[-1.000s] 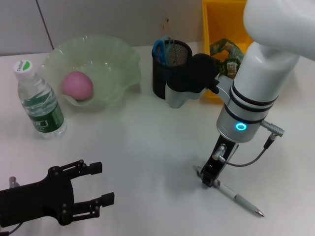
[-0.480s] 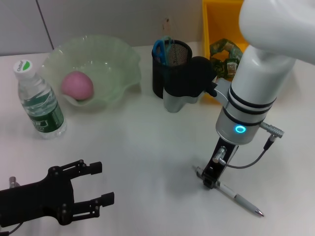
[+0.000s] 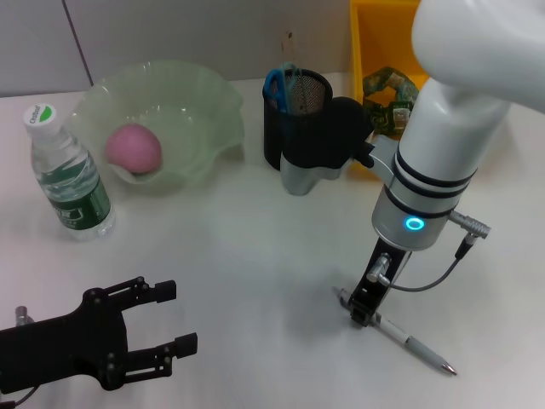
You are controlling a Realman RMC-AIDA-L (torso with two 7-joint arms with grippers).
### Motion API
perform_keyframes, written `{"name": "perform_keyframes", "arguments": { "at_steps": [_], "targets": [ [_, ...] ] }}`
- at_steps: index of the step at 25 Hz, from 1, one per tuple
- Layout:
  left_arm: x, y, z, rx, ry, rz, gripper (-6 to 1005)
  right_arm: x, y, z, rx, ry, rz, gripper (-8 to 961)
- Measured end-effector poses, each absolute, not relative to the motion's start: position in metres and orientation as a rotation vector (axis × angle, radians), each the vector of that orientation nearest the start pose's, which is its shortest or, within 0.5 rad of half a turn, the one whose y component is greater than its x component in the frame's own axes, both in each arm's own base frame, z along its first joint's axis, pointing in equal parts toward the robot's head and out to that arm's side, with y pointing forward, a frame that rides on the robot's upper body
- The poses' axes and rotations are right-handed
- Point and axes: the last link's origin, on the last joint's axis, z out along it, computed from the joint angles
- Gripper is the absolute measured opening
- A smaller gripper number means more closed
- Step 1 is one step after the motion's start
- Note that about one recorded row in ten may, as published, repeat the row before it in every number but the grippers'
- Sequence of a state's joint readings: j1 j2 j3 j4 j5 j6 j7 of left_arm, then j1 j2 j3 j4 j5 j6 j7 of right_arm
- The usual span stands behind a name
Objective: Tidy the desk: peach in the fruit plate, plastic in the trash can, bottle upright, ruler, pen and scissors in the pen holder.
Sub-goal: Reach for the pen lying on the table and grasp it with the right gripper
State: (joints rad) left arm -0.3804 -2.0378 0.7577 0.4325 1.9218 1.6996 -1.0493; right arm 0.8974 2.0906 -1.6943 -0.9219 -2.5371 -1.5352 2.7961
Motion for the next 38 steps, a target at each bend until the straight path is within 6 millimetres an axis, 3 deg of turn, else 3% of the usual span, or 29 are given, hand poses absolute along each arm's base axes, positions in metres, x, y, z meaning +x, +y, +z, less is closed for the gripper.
{"name": "perform_keyframes", "arguments": {
  "at_steps": [23,32,38],
  "targets": [
    [-0.301,0.252,-0.021,-2.801,-0.535,-0.867,804,0.162,0.342,-0.081,-2.631,0.979,-0.999,171],
    [-0.303,0.25,-0.02,-2.797,-0.538,-0.862,804,0.151,0.352,-0.068,-2.656,1.006,-0.848,143],
    [-0.302,0.25,-0.019,-2.797,-0.536,-0.864,804,0.15,0.35,-0.066,-2.677,0.981,-0.881,126]
  ]
}}
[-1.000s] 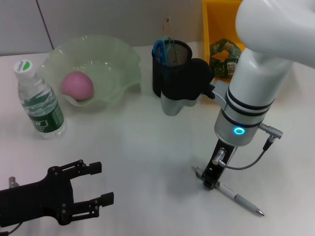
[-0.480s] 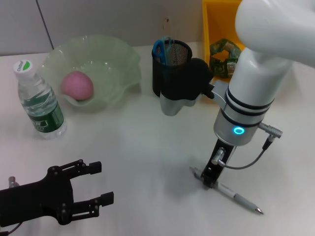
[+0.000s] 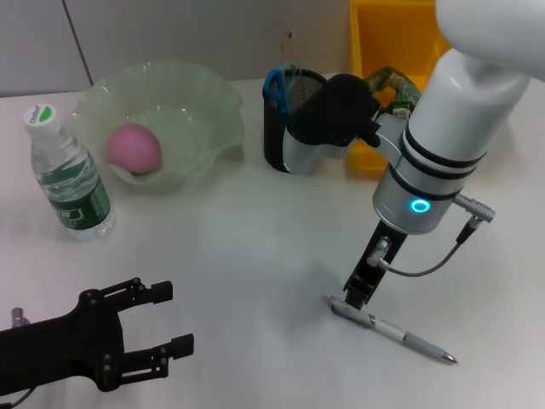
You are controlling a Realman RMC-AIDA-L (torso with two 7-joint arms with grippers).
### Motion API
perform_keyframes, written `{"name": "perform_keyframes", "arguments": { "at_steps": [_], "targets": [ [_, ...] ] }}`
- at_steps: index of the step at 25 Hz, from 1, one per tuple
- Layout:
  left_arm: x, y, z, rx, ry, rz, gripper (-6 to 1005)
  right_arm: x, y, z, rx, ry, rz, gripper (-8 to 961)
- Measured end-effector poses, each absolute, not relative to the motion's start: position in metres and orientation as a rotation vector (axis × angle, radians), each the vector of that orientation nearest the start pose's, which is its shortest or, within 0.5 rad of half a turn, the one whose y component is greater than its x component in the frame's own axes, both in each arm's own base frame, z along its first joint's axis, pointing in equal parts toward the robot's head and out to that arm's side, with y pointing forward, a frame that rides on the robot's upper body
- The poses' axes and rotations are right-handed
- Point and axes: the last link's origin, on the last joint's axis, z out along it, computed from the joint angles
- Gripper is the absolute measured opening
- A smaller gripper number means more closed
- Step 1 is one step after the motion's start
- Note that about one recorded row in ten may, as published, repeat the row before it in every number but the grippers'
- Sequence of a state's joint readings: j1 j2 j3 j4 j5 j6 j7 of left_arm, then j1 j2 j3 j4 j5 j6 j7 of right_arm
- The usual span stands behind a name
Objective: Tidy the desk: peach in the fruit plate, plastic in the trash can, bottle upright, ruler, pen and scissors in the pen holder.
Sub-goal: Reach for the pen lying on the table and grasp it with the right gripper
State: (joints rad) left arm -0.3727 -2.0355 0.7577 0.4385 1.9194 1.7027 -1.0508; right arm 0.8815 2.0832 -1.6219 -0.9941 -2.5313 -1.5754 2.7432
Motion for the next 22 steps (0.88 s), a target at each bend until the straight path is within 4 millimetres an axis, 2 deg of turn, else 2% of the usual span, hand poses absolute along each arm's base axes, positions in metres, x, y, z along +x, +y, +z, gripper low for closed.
{"name": "perform_keyframes", "arguments": {
  "at_steps": [8,14,22],
  "targets": [
    [-0.303,0.25,-0.019,-2.793,-0.538,-0.86,805,0.147,0.342,-0.052,-2.717,0.916,-0.9,123],
    [-0.303,0.251,-0.018,-2.789,-0.554,-0.86,805,0.161,0.334,-0.048,-2.721,0.902,-0.932,280],
    [-0.304,0.252,-0.018,-2.782,-0.558,-0.852,805,0.17,0.327,-0.048,-2.748,0.883,-0.934,275]
  ]
}}
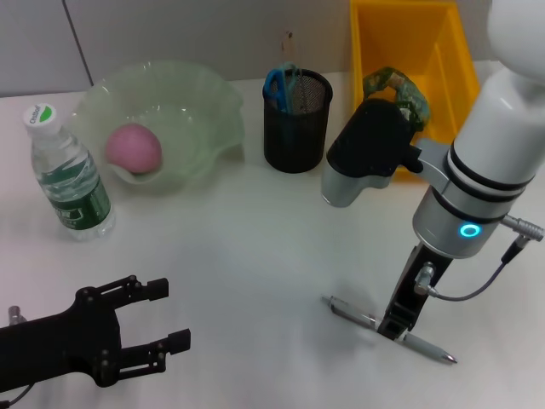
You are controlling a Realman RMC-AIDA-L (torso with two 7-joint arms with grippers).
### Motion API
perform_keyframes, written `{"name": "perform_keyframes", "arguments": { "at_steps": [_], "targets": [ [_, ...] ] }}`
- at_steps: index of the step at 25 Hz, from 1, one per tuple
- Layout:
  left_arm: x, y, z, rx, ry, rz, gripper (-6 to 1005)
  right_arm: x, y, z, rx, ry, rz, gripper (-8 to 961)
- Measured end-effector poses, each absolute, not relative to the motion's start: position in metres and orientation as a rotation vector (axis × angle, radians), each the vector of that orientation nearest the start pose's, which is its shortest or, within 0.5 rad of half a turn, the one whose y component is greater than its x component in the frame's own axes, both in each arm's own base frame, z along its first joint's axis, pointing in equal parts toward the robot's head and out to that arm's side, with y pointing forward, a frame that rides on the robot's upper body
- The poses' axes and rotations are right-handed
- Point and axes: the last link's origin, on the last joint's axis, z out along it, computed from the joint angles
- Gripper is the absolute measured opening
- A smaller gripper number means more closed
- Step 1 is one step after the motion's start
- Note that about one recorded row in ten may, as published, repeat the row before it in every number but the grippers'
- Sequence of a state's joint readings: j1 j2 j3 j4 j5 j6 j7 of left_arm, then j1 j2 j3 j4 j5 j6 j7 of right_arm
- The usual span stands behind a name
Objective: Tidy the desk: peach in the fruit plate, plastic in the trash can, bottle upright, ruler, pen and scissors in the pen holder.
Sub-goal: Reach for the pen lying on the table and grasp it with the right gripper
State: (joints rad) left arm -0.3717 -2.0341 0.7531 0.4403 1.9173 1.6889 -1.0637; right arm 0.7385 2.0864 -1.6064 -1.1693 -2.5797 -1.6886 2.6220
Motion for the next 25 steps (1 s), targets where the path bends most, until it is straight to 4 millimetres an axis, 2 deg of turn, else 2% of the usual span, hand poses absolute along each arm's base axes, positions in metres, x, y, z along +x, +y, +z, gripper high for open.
{"name": "perform_keyframes", "arguments": {
  "at_steps": [11,25],
  "targets": [
    [-0.304,0.252,-0.019,-2.782,-0.56,-0.852,805,0.175,0.326,-0.054,-2.756,0.862,-0.928,274],
    [-0.305,0.252,-0.019,-2.783,-0.562,-0.853,805,0.172,0.322,-0.064,-2.749,0.814,-0.965,269]
  ]
}}
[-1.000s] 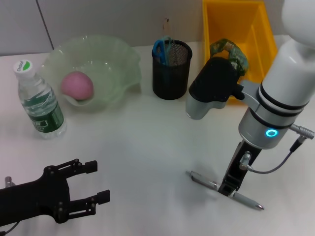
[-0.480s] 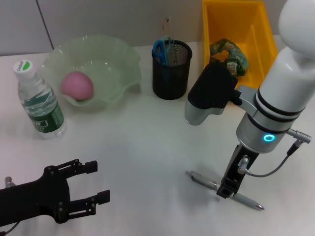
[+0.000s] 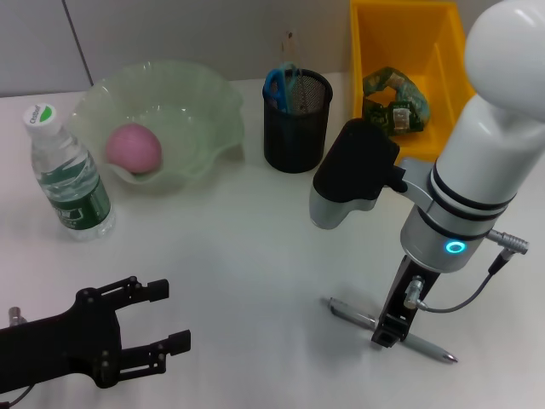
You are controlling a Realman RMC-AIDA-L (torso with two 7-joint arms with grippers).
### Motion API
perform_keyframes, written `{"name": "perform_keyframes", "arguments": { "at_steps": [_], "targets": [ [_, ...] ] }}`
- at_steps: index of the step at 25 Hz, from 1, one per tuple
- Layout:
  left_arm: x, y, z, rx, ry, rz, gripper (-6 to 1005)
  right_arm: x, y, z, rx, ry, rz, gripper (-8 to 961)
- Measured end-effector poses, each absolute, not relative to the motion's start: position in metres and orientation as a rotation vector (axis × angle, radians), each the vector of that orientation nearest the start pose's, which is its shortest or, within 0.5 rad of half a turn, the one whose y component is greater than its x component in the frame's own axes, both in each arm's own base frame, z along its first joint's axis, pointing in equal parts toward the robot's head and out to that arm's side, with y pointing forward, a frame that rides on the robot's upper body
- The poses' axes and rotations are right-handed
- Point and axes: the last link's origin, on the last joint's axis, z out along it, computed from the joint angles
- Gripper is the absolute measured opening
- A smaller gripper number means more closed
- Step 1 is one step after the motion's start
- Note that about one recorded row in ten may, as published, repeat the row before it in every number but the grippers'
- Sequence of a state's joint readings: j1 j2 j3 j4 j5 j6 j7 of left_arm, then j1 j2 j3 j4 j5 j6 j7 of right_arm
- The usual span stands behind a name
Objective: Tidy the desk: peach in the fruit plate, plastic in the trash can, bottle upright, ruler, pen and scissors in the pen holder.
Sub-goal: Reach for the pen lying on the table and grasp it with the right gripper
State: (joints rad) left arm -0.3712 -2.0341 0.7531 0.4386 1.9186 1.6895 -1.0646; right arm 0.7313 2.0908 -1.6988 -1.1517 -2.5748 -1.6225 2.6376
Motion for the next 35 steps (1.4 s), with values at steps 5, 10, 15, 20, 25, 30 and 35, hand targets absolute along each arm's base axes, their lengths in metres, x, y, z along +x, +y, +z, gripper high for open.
{"name": "perform_keyframes", "arguments": {
  "at_steps": [5,10,15,20,25,30,35],
  "targets": [
    [-0.3044,0.2514,-0.0187,-2.786,-0.561,-0.852,805,0.1704,0.3216,-0.0656,-2.74,0.804,-0.974,267],
    [-0.3041,0.2515,-0.0185,-2.787,-0.569,-0.855,805,0.1692,0.321,-0.0678,-2.731,0.783,-0.989,265],
    [-0.3036,0.2527,-0.0181,-2.79,-0.567,-0.853,805,0.1678,0.3216,-0.068,-2.726,0.782,-0.987,262],
    [-0.3035,0.2534,-0.0182,-2.789,-0.566,-0.85,805,0.1669,0.3216,-0.0686,-2.724,0.772,-0.994,260],
    [-0.303,0.2542,-0.0181,-2.789,-0.574,-0.852,805,0.1671,0.3221,-0.0684,-2.714,0.76,-1.007,259],
    [-0.3035,0.2552,-0.0165,-2.787,-0.58,-0.849,805,0.1671,0.3223,-0.0683,-2.713,0.758,-1.006,249],
    [-0.3036,0.2554,-0.0161,-2.786,-0.579,-0.849,805,0.167,0.3217,-0.0695,-2.715,0.747,-1.013,219]
  ]
}}
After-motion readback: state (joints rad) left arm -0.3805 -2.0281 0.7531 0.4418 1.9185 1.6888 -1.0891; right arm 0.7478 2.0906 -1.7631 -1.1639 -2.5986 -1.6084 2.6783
